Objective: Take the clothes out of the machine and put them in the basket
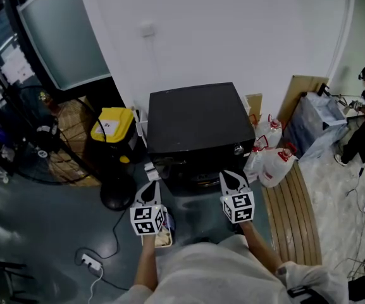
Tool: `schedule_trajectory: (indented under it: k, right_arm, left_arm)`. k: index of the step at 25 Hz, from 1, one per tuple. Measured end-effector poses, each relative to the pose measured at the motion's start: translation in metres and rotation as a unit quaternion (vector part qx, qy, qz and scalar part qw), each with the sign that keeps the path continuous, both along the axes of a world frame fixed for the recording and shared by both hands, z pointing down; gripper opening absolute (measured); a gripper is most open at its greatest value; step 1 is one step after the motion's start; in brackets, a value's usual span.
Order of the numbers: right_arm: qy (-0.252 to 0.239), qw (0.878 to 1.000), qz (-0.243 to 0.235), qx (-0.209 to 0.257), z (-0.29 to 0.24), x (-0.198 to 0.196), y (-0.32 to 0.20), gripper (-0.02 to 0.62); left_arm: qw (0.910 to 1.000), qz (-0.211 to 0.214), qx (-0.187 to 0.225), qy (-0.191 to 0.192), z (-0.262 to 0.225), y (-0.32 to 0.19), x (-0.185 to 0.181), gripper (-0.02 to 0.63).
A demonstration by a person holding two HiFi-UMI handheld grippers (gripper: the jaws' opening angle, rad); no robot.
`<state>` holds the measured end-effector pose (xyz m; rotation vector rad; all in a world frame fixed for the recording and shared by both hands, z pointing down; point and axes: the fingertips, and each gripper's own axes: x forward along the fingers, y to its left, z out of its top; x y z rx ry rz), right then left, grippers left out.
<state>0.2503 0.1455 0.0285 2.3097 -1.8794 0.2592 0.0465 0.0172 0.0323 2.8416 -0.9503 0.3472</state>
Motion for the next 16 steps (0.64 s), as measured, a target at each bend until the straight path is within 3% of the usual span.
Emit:
schedule_trajectory:
  k: [16]
  right_arm:
    - [0.004,1.0,-0.007,-0.004,0.0064,0.0013,-0.0101,0.023]
  left_arm:
    - [1.0,0.003,0.003,0.002,0.0026,-0.008,0.01,0.018]
